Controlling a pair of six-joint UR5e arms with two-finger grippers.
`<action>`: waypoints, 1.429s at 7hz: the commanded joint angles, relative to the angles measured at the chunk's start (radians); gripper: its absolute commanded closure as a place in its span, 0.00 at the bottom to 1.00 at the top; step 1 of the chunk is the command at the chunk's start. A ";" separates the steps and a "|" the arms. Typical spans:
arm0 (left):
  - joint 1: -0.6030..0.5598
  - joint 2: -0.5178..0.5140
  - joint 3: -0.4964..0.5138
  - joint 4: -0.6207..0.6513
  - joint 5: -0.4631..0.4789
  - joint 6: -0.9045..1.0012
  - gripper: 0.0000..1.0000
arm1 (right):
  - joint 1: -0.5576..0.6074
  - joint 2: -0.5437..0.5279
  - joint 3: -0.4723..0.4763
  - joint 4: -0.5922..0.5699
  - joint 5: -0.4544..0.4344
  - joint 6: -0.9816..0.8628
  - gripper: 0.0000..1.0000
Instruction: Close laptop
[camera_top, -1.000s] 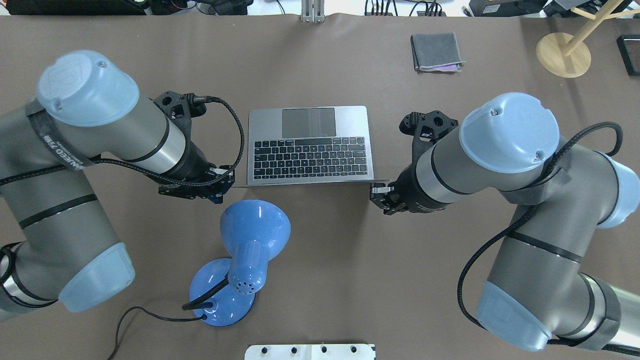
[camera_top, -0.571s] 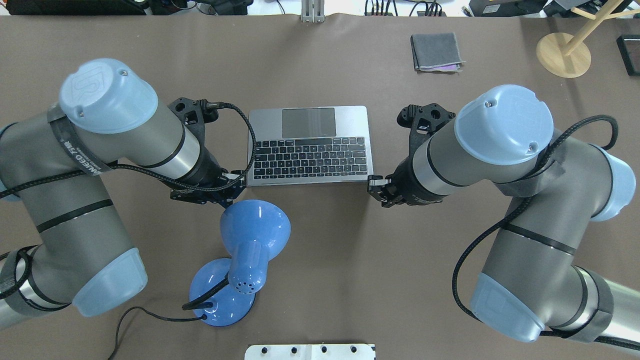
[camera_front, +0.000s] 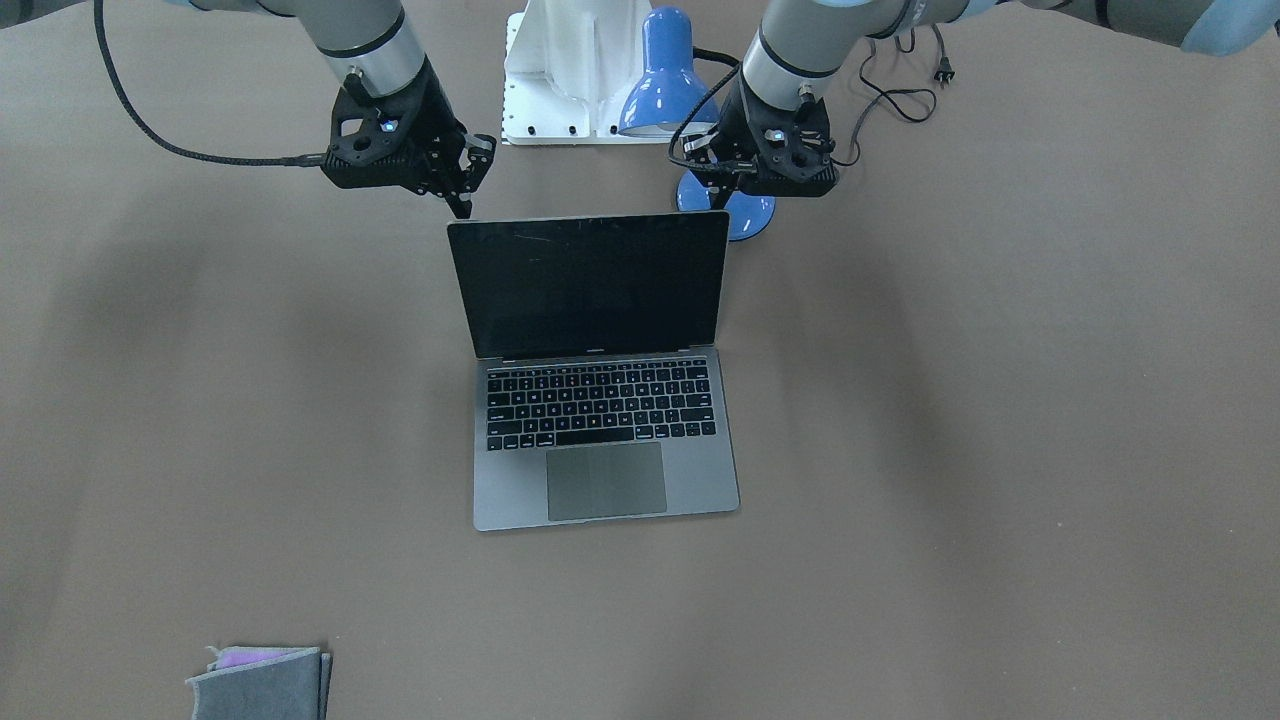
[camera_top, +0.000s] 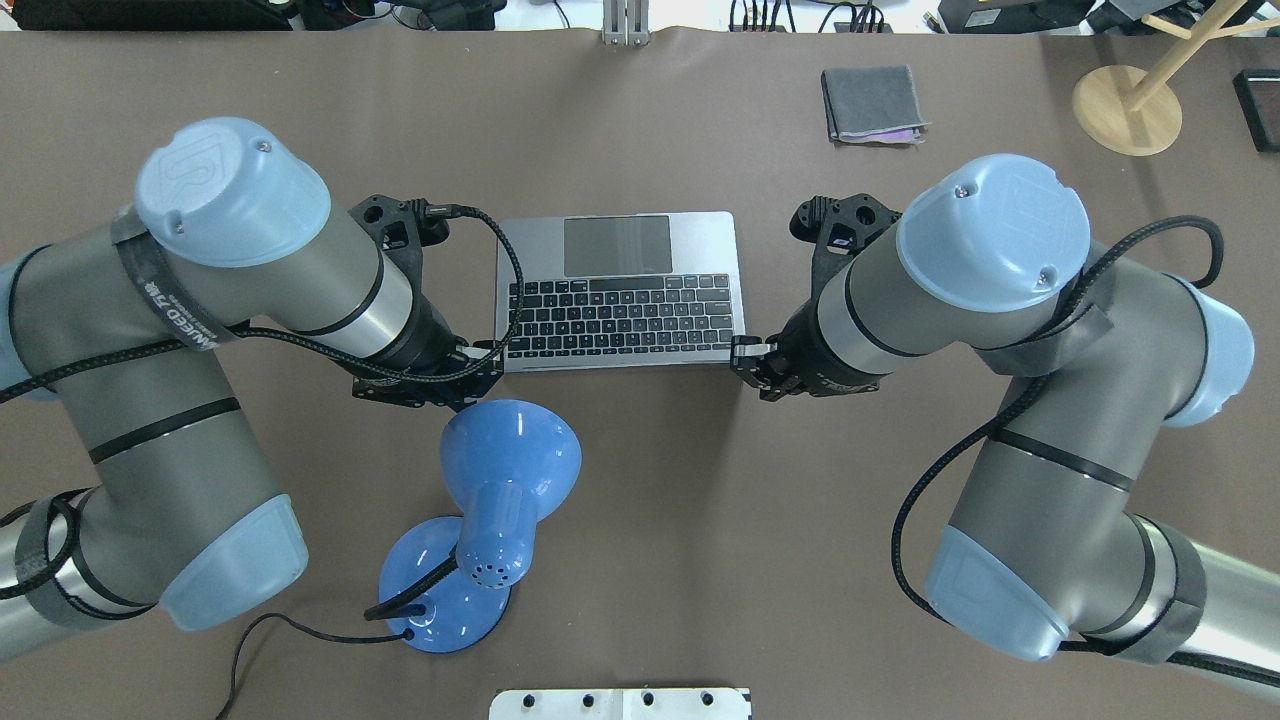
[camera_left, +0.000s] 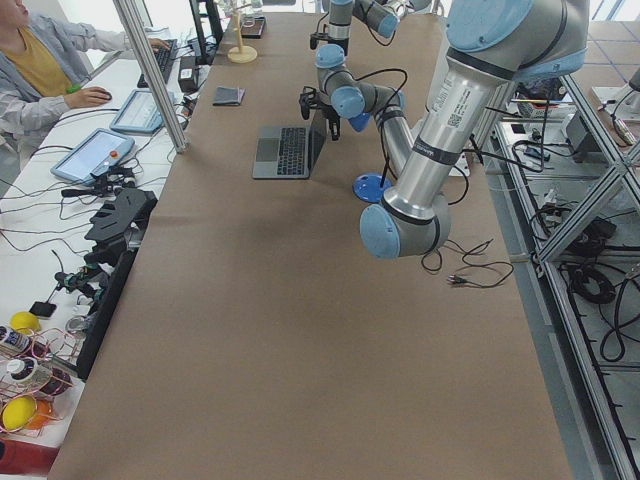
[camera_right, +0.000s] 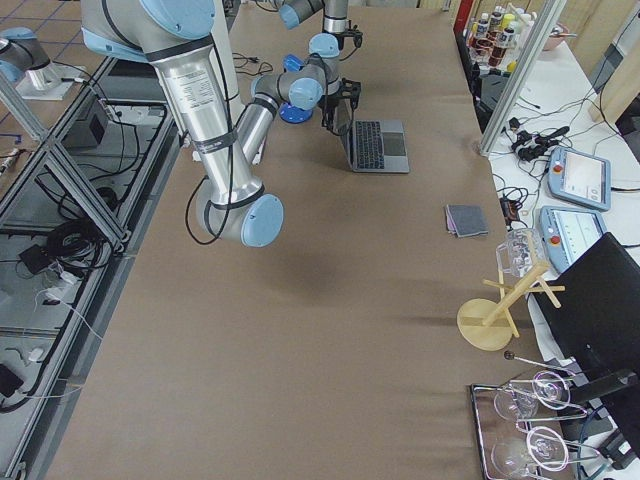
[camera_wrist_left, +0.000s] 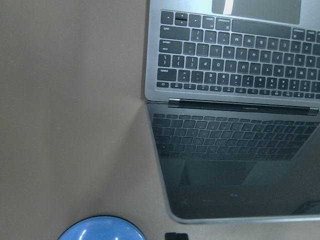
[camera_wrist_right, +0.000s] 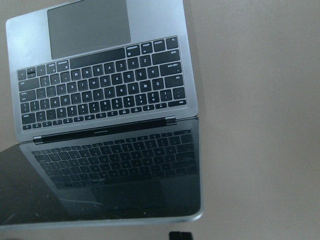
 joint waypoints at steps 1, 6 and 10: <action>-0.023 -0.008 0.023 -0.027 0.023 0.007 1.00 | 0.040 0.037 -0.033 0.000 0.002 -0.011 1.00; -0.116 -0.067 0.185 -0.168 0.056 0.019 1.00 | 0.126 0.145 -0.197 0.000 0.013 -0.069 1.00; -0.159 -0.149 0.388 -0.277 0.059 0.019 1.00 | 0.192 0.264 -0.538 0.227 0.062 -0.069 1.00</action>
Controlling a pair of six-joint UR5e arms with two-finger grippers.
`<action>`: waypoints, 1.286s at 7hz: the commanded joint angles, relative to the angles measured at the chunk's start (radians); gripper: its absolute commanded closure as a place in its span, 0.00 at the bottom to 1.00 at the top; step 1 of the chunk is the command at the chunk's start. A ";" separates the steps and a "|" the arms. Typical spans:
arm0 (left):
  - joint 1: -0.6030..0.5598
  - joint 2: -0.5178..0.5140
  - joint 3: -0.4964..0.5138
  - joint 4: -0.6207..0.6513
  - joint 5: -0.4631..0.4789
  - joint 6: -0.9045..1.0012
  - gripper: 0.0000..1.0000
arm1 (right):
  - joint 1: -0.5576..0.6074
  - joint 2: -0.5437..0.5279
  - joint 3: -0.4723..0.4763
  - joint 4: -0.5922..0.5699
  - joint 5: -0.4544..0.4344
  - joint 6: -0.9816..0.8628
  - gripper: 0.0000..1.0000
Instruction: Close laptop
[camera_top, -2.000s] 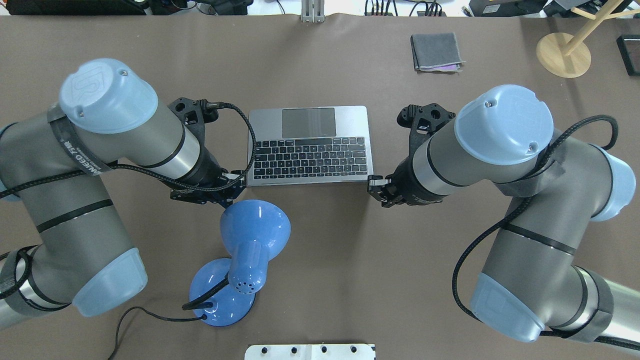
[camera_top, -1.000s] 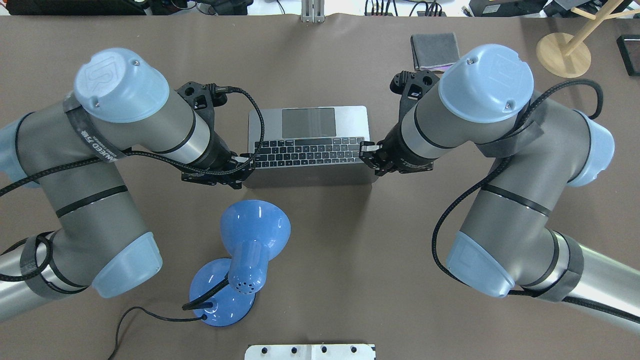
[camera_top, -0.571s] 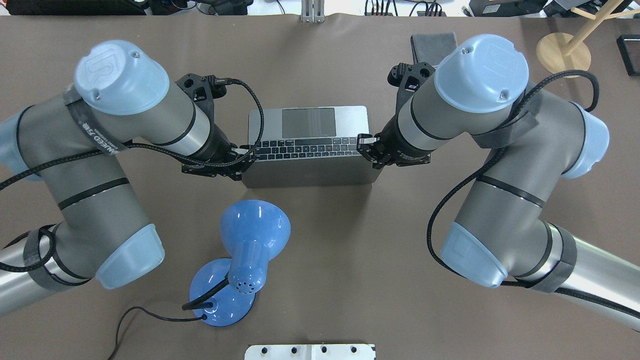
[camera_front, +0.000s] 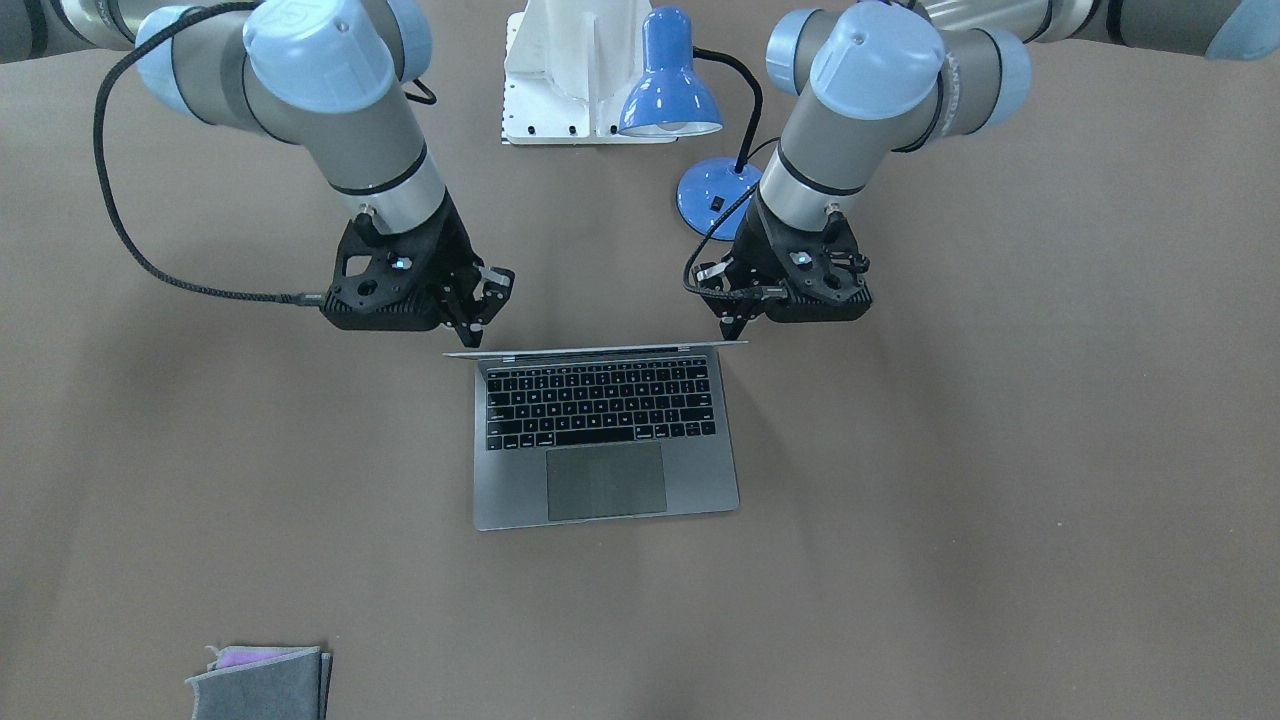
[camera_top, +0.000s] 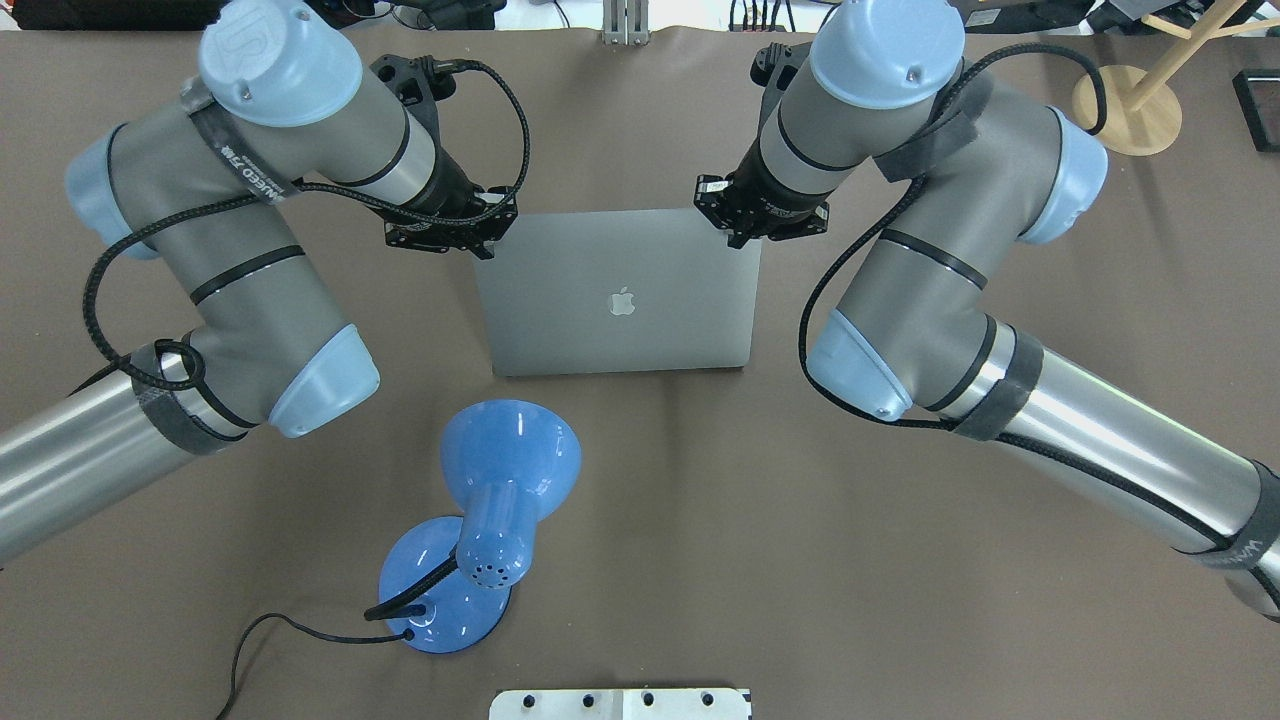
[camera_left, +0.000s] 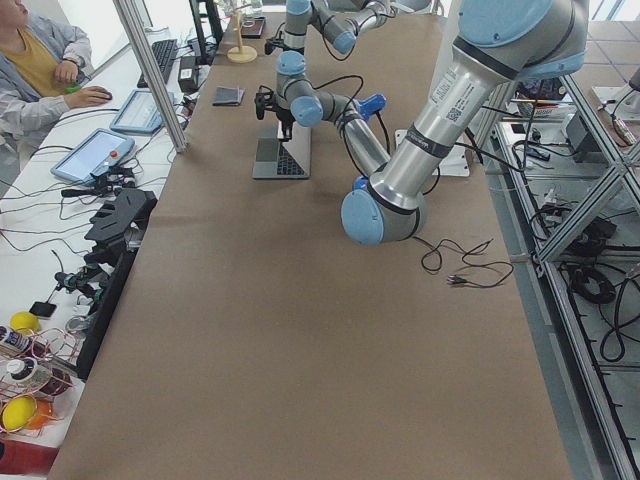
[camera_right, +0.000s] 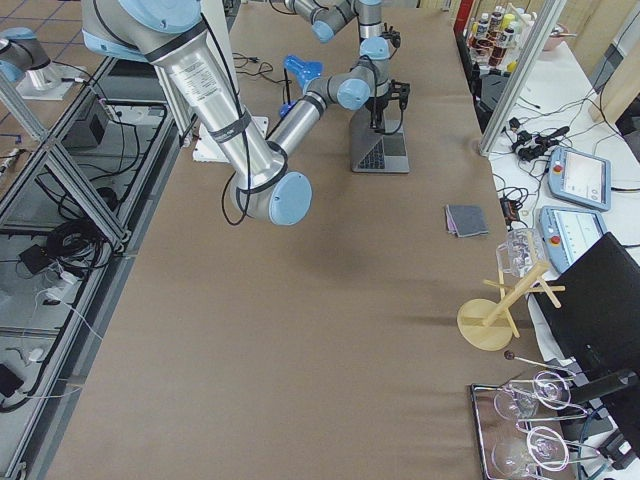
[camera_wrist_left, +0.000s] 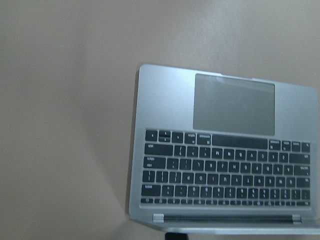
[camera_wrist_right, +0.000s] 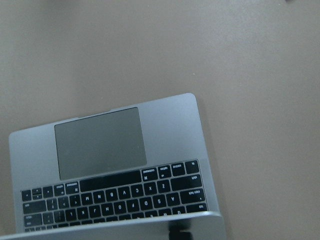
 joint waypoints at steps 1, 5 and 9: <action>-0.008 -0.030 0.113 -0.082 0.024 0.000 1.00 | 0.027 0.064 -0.169 0.094 0.017 -0.002 1.00; -0.010 -0.102 0.314 -0.190 0.058 0.027 1.00 | 0.027 0.130 -0.387 0.234 0.040 -0.001 1.00; -0.008 -0.139 0.448 -0.262 0.071 0.054 1.00 | 0.027 0.172 -0.522 0.294 0.065 -0.002 1.00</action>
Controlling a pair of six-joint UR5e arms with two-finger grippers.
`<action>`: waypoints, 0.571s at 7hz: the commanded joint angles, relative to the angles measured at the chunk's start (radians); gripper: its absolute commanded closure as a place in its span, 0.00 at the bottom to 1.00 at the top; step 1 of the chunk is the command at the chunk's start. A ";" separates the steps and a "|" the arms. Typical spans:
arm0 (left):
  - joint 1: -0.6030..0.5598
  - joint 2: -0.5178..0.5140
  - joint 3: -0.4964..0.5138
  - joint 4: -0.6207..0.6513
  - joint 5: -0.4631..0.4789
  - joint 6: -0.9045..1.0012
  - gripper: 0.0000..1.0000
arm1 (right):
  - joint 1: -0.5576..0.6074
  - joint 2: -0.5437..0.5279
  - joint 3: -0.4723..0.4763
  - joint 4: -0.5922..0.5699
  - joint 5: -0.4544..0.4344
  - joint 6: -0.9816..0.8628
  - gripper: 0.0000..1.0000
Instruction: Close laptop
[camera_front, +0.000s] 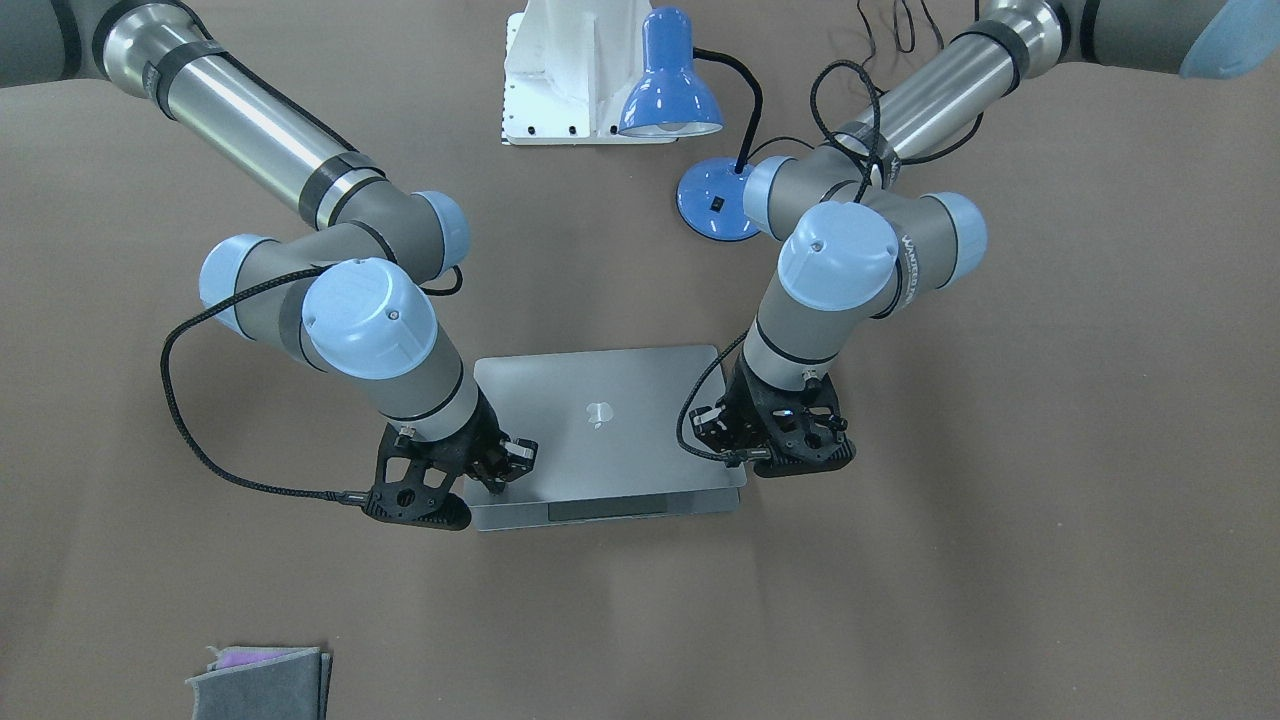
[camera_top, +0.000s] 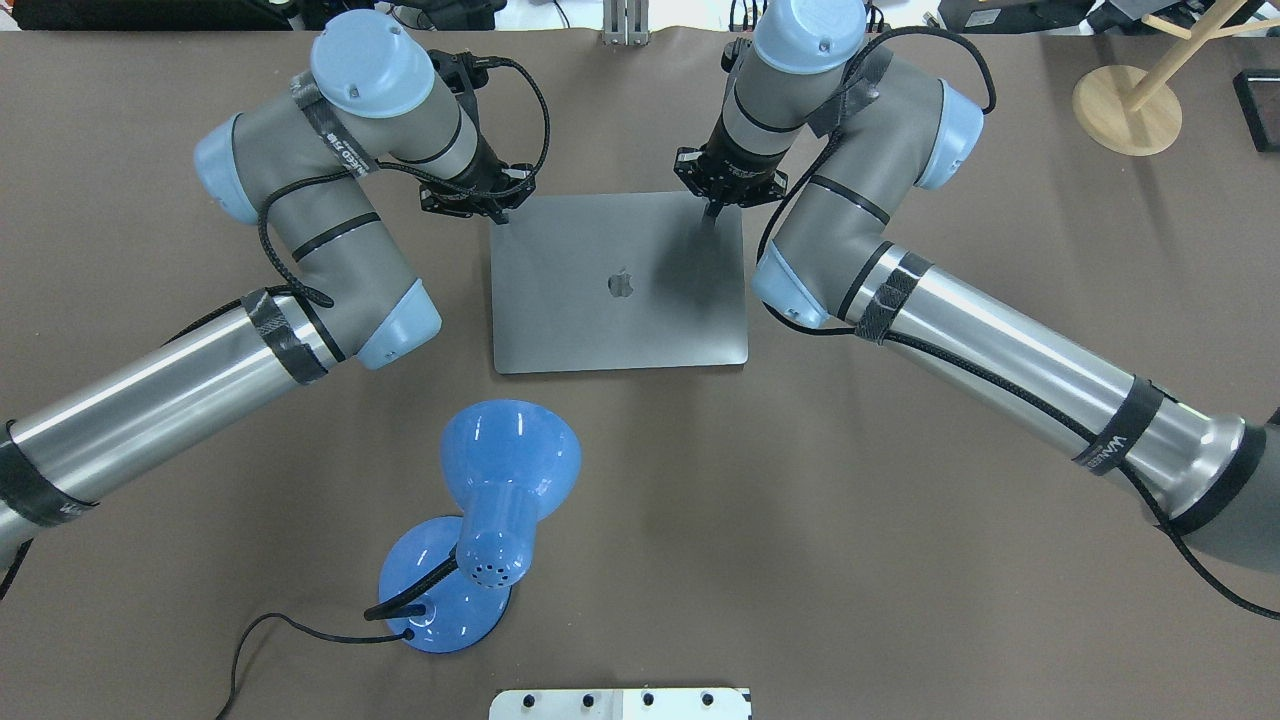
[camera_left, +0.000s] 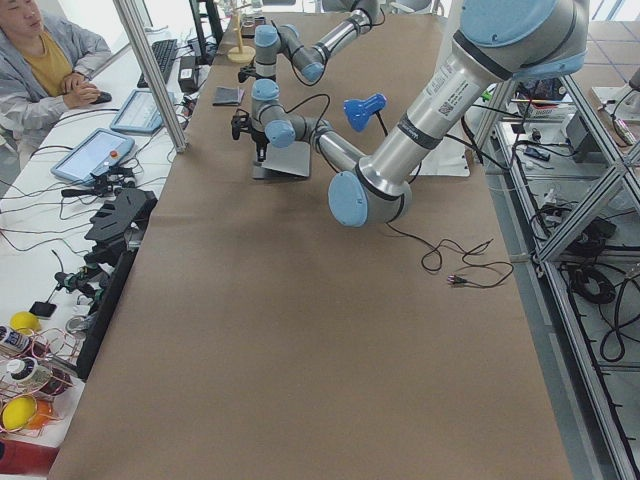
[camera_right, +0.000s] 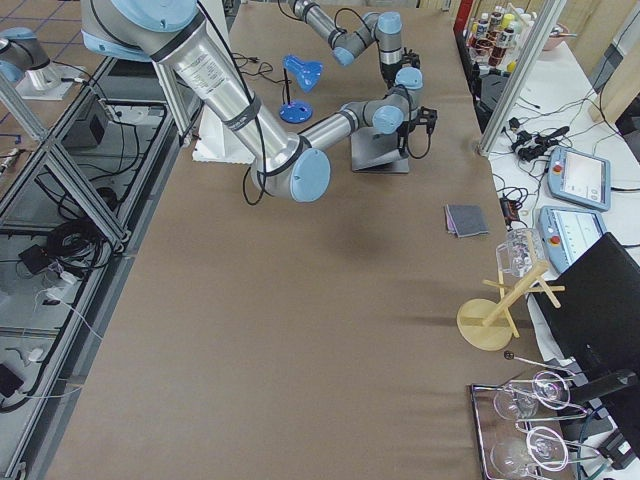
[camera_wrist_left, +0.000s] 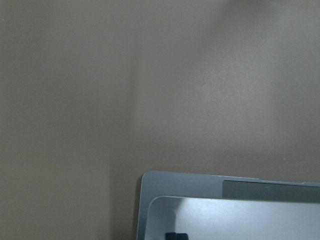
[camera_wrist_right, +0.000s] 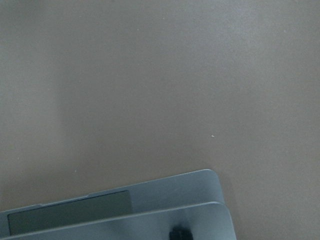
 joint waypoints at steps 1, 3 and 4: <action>0.006 -0.028 0.068 -0.025 0.028 0.004 1.00 | 0.000 0.019 -0.060 0.022 0.024 0.000 1.00; 0.010 -0.036 0.097 -0.043 0.028 0.016 1.00 | 0.000 0.033 -0.095 0.022 0.054 -0.003 1.00; 0.010 -0.036 0.097 -0.043 0.028 0.016 1.00 | 0.000 0.031 -0.095 0.022 0.060 -0.003 1.00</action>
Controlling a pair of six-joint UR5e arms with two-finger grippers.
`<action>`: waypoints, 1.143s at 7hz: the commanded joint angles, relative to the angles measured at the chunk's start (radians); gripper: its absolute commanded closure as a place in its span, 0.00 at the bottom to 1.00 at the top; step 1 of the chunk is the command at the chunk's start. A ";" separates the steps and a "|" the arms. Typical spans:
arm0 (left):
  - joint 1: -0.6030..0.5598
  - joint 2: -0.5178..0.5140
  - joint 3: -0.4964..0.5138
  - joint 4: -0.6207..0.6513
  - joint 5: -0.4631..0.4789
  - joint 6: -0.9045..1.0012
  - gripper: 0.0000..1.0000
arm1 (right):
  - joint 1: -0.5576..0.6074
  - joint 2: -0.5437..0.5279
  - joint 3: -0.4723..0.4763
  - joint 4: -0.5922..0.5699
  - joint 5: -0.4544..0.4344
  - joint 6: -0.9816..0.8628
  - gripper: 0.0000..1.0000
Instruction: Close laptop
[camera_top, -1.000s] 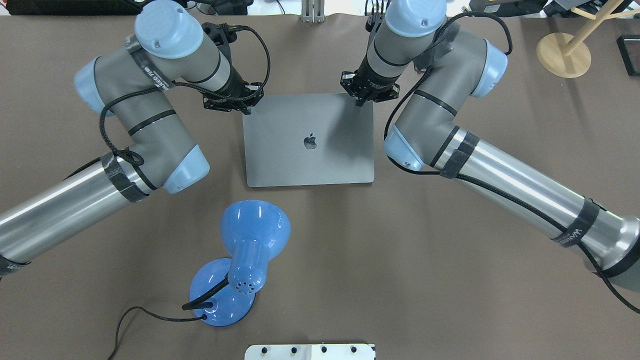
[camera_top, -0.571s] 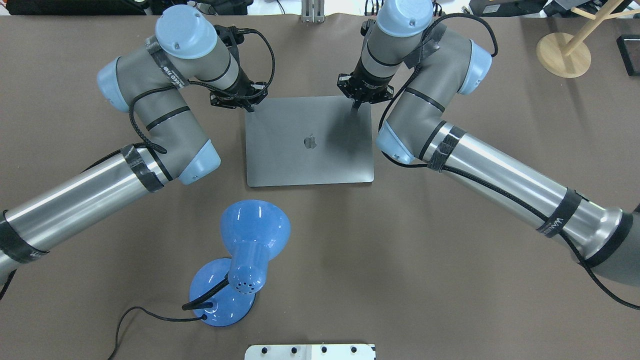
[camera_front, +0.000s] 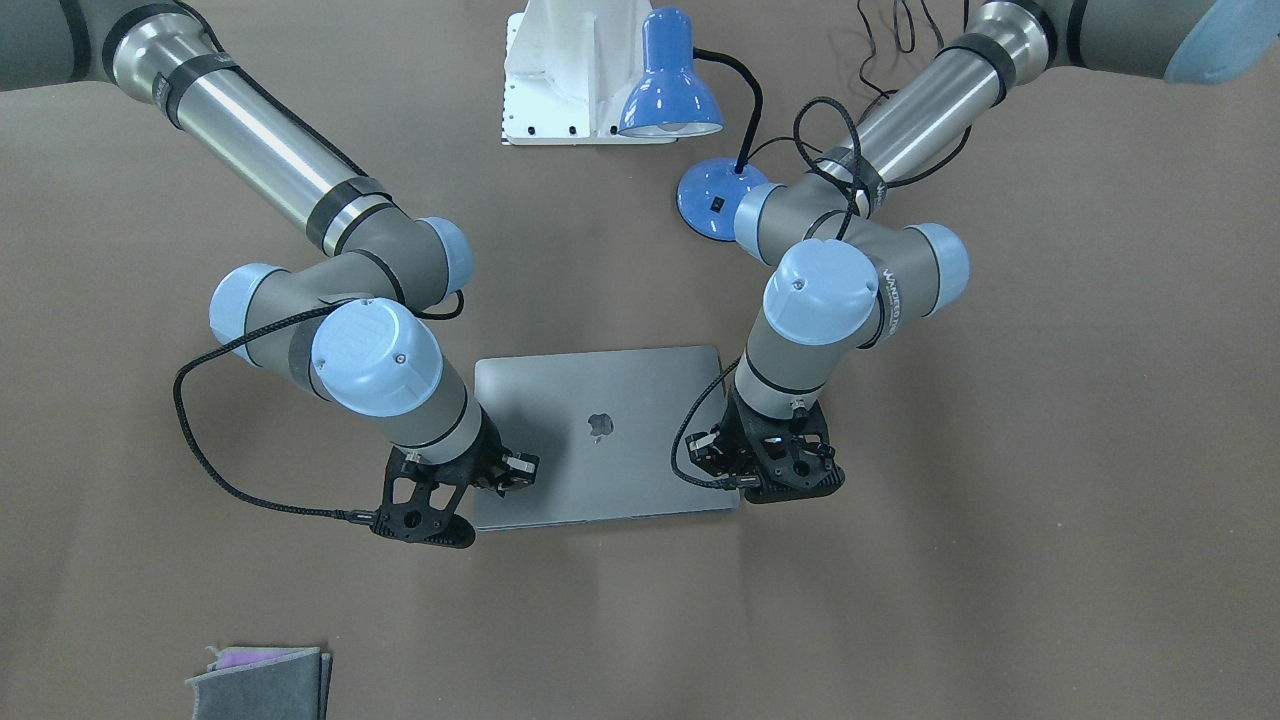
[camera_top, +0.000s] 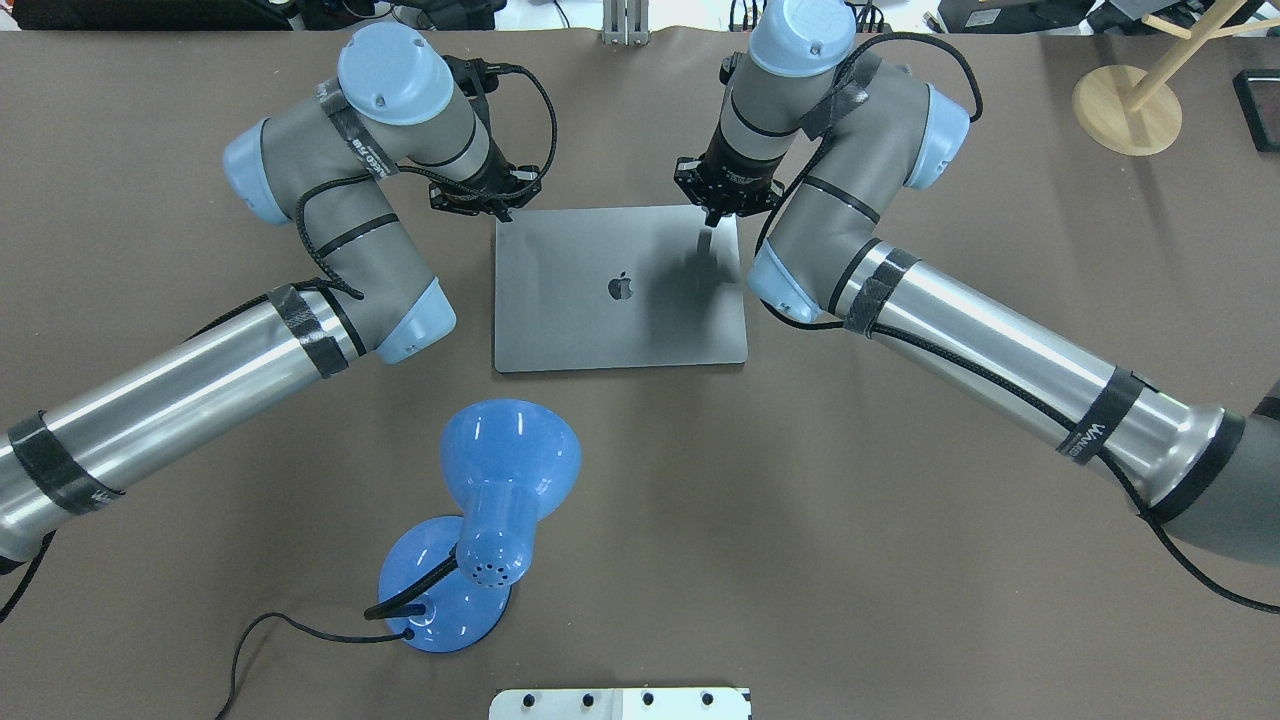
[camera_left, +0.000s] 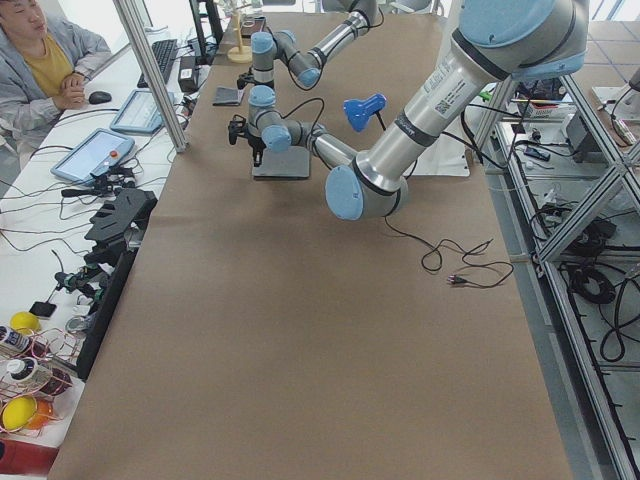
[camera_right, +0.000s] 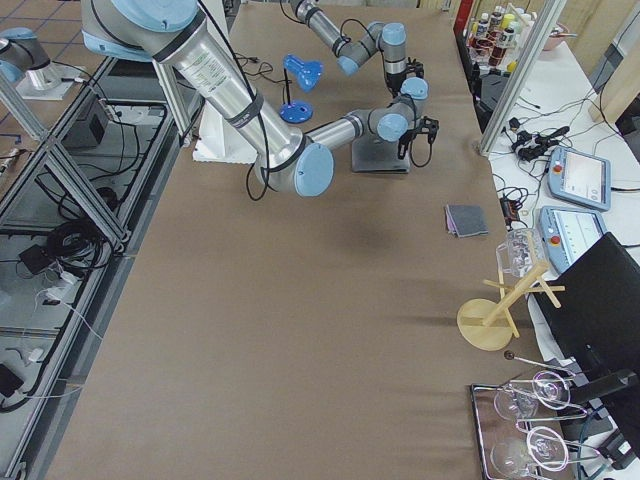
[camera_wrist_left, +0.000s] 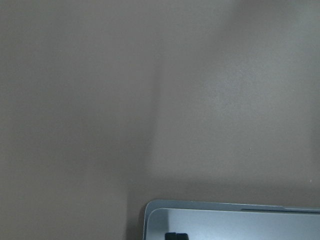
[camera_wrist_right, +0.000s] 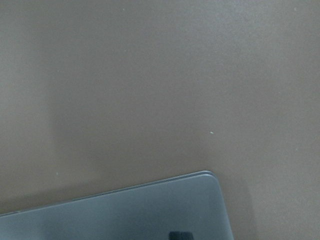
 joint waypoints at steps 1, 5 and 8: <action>0.001 -0.002 0.005 -0.003 0.001 0.003 1.00 | 0.013 0.004 -0.006 0.000 0.033 -0.001 1.00; -0.176 0.194 -0.332 0.221 -0.237 0.247 1.00 | 0.199 -0.233 0.270 -0.017 0.215 -0.128 1.00; -0.380 0.427 -0.686 0.541 -0.321 0.649 1.00 | 0.379 -0.578 0.602 -0.048 0.333 -0.293 1.00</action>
